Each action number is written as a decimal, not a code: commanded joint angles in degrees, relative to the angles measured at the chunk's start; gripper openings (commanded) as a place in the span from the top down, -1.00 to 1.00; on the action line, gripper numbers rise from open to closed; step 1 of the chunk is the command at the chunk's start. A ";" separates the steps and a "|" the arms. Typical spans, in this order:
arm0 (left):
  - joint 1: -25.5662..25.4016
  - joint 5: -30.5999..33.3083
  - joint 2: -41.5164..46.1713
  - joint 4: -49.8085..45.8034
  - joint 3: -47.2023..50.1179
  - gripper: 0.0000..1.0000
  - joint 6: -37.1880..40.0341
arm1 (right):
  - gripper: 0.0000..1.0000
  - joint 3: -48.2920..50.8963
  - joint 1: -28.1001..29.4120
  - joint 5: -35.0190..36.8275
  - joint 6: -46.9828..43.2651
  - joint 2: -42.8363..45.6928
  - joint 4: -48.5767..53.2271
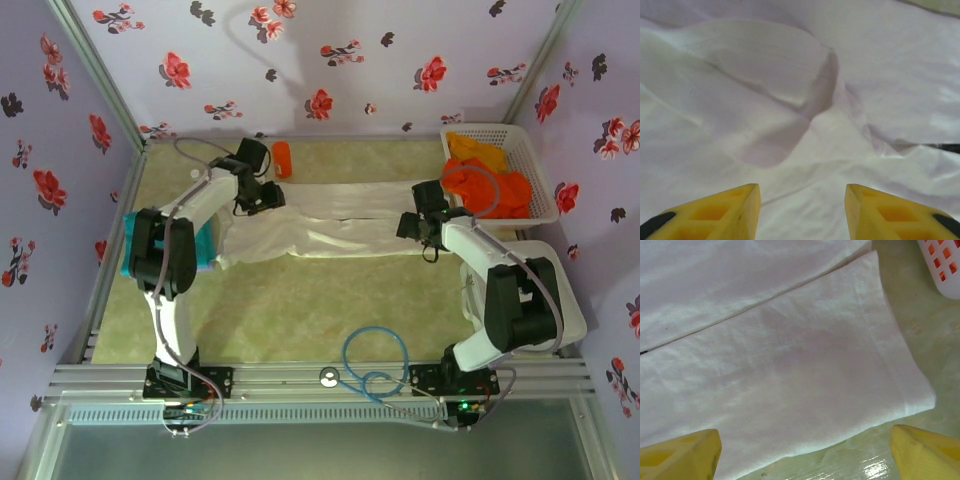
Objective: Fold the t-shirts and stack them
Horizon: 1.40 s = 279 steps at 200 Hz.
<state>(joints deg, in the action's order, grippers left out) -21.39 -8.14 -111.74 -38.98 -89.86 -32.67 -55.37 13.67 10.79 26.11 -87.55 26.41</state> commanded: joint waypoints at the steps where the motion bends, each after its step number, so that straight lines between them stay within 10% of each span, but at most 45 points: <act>1: -0.50 -0.45 2.46 6.74 6.67 0.03 -4.09 | -0.75 -0.43 0.48 -0.86 0.76 -0.85 0.61; 279: 0.99 3.58 -9.92 7.30 -6.68 0.11 0.49 | -0.62 -7.25 2.07 0.45 -0.03 -5.47 0.23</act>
<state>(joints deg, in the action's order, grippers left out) -20.36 -8.62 -127.20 -29.10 -100.79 -34.98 -58.41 14.50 10.28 26.11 -90.59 26.85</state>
